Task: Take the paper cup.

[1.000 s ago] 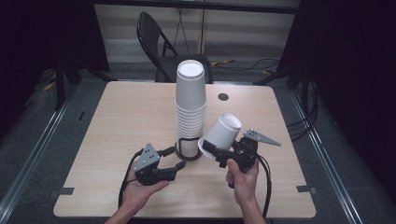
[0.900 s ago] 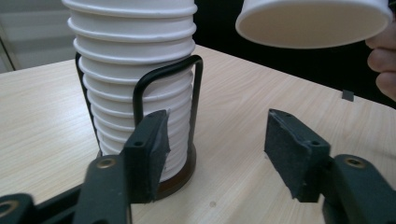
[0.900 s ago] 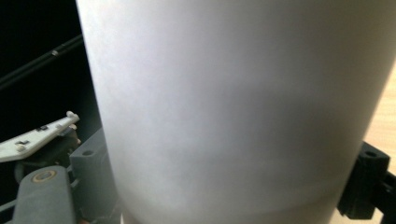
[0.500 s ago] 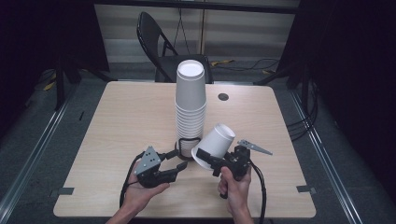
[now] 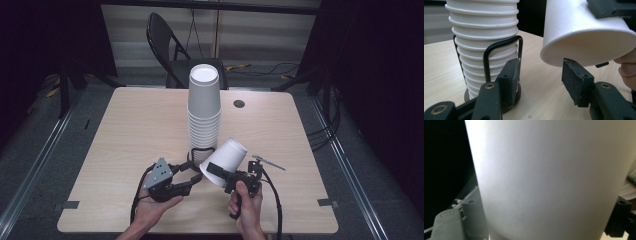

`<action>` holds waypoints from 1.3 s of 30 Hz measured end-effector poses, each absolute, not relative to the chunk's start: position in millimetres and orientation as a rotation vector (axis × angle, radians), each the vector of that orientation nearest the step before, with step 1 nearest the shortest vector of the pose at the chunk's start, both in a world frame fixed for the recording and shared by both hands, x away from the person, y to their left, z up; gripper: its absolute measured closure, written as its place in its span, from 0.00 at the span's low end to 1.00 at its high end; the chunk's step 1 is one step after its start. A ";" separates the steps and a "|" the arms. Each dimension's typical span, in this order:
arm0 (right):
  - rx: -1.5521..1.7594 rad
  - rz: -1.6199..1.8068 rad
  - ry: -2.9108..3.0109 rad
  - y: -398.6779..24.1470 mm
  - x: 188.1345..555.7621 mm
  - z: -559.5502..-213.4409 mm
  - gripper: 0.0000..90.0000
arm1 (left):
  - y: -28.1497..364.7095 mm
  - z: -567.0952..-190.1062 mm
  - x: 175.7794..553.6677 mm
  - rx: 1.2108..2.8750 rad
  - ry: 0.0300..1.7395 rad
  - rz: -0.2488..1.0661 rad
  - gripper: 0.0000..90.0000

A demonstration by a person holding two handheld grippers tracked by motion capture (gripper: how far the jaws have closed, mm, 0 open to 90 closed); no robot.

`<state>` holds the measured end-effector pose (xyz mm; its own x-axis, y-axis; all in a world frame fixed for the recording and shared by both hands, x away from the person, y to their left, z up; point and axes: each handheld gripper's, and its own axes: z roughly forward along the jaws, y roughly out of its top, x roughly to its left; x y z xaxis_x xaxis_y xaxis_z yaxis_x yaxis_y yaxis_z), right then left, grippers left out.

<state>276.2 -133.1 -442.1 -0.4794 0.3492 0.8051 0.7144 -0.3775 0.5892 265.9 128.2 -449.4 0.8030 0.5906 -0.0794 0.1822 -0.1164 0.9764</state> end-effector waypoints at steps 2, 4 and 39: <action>-1.423 -1.930 -1.550 -130.6 276.5 -443.4 0.16 | 127.3 -449.8 265.4 1.679 0.605 0.384 0.56; -1.426 -1.923 -1.538 -129.5 276.5 -444.1 0.16 | 126.4 -450.0 264.6 1.677 0.603 0.391 0.58; -1.339 -1.803 -1.602 -91.4 272.9 -453.6 0.12 | 127.8 -452.6 271.5 1.650 0.619 0.380 0.90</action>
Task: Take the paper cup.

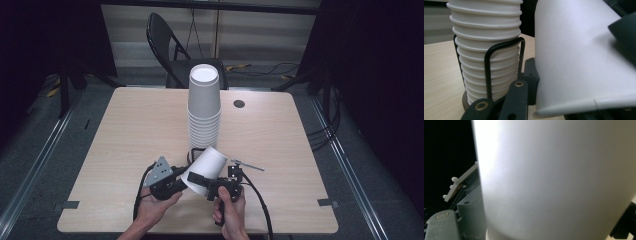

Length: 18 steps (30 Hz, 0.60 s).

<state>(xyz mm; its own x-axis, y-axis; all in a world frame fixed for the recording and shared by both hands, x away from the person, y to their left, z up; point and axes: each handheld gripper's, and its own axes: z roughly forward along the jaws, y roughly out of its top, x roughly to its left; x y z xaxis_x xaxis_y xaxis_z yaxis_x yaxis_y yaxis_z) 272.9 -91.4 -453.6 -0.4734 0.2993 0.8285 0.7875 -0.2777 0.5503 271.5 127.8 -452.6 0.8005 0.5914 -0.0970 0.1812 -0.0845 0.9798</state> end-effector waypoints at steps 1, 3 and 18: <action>-1.331 -1.799 -1.600 -91.9 273.5 -453.2 0.12 | 127.5 -451.9 271.0 1.652 0.622 0.380 0.90; -1.327 -1.811 -1.610 -93.0 273.9 -452.8 0.11 | 128.1 -451.5 271.0 1.659 0.624 0.378 0.91; -1.403 -1.869 -1.639 -113.1 285.0 -439.4 0.13 | 131.2 -450.3 269.3 1.691 0.651 0.356 0.92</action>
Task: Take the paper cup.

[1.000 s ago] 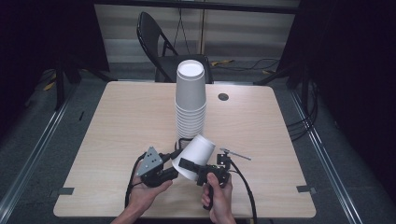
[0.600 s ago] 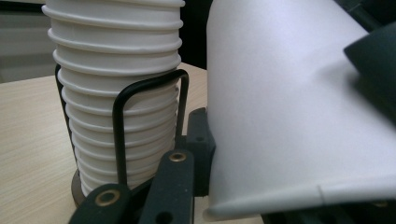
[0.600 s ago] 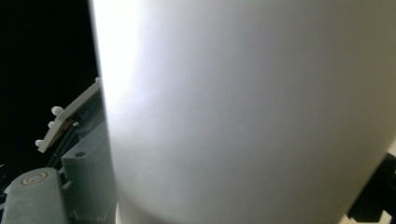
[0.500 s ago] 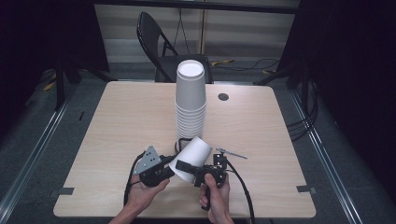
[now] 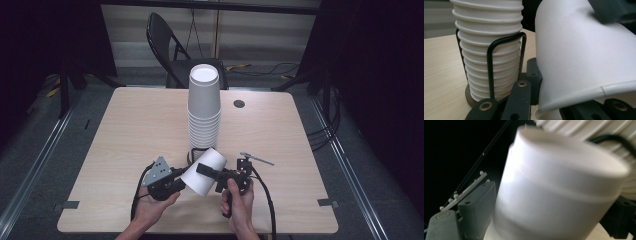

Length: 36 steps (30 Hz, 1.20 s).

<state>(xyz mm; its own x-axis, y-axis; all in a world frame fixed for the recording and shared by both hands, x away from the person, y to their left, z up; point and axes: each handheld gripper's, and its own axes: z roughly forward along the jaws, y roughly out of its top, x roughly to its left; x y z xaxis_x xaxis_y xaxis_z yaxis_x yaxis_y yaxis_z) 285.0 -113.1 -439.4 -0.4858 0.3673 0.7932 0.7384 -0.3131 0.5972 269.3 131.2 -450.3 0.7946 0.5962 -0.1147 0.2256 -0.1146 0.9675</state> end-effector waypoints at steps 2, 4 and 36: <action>-1.423 -1.877 -1.638 -117.2 287.4 -438.0 0.13 | 131.1 -450.2 269.1 1.702 0.652 0.345 0.93; -1.441 -1.885 -1.653 -121.4 289.6 -436.2 0.13 | 131.4 -450.1 269.3 1.710 0.648 0.340 0.93; -1.334 -1.998 -1.992 -164.1 296.8 -410.3 0.14 | 148.2 -437.2 269.0 1.851 0.758 0.232 0.94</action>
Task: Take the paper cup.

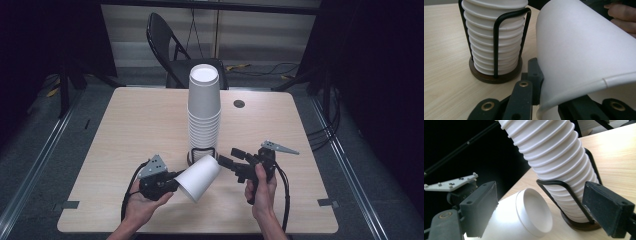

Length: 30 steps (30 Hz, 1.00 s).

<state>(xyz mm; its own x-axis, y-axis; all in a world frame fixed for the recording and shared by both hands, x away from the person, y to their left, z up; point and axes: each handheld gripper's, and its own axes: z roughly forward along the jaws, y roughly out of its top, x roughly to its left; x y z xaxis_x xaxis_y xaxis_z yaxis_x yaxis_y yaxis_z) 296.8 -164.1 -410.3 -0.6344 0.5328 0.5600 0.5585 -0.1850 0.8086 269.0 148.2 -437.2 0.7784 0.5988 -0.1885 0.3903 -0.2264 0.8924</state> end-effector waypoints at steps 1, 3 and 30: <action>-1.328 -2.000 -2.015 -164.4 296.7 -410.3 0.14 | 148.5 -436.9 269.1 1.861 0.763 0.231 0.94; -1.324 -1.983 -2.069 -165.0 296.3 -410.3 0.14 | 149.2 -436.2 269.8 1.871 0.763 0.233 0.94; -0.926 -1.819 -2.799 -155.3 269.7 -422.9 0.14 | 153.2 -423.0 280.1 2.020 0.783 0.204 0.95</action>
<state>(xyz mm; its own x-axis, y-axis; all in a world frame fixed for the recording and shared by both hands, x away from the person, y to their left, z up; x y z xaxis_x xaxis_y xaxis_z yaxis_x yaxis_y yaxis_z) 269.7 -155.3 -422.9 -0.8092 0.5873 0.0177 0.2548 0.3236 0.9113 280.1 153.2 -423.0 0.7832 0.6011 -0.1591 0.4466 -0.3658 0.8165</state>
